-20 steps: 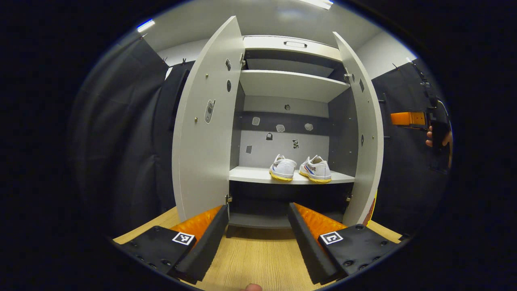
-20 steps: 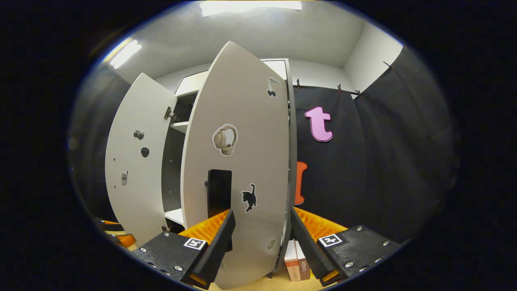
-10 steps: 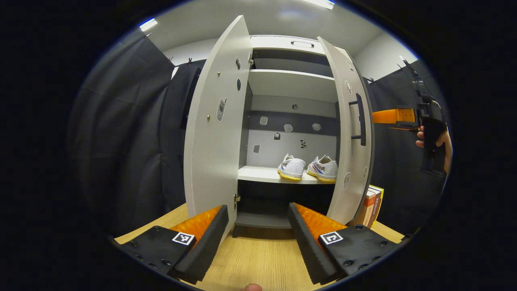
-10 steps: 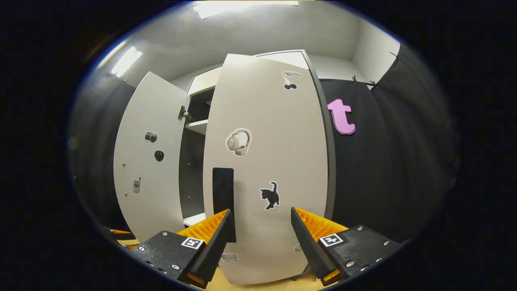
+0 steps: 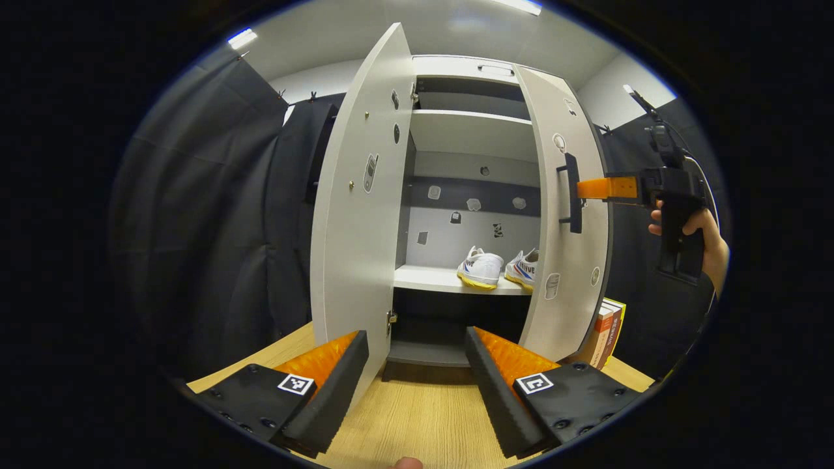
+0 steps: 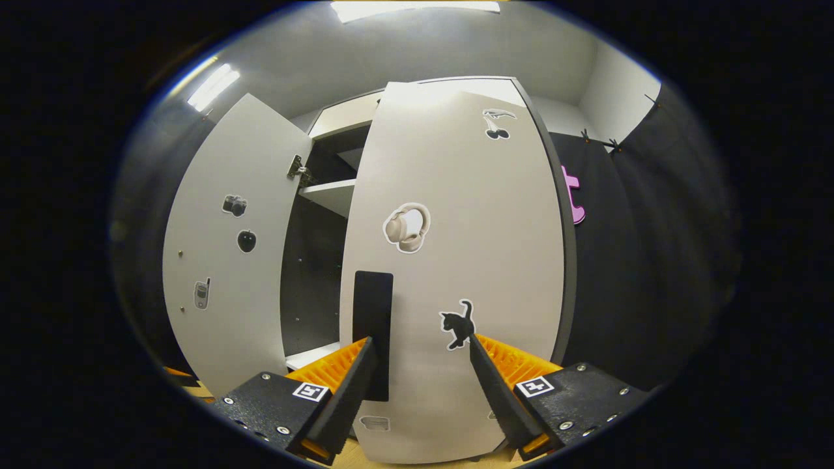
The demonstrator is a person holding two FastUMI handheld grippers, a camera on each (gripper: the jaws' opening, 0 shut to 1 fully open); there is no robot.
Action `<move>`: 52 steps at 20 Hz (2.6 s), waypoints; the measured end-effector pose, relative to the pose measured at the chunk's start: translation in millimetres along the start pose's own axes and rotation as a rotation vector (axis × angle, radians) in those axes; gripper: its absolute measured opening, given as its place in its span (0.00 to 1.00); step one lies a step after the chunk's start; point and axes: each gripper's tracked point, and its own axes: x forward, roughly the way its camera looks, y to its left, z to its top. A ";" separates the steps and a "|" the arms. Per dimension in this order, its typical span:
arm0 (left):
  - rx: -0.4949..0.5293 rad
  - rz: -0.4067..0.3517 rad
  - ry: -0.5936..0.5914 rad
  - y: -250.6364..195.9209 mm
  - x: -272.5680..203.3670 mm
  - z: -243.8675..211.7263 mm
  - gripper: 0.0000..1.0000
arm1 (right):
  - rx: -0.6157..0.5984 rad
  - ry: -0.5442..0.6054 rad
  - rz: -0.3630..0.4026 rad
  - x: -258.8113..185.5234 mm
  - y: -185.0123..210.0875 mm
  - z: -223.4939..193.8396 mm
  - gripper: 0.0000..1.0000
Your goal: Grab one shoe with the right hand and put it into the shoe cabinet, grab the other shoe with the left hand and put it into the shoe cabinet; then close the right door with the right hand and the left door with the left hand.
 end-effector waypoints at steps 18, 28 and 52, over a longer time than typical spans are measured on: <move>-0.001 0.000 0.003 10.1 2.5 2.7 0.97 | 0.028 0.024 -0.056 27.4 3.2 -9.2 0.89; -0.013 -0.001 -0.026 7.8 -3.3 19.5 0.96 | 0.021 0.001 -0.113 -73.5 -5.8 -8.3 0.89; -0.074 0.267 -0.210 193.3 35.4 204.8 0.94 | 0.083 0.089 -0.187 -202.9 -9.2 -98.2 0.90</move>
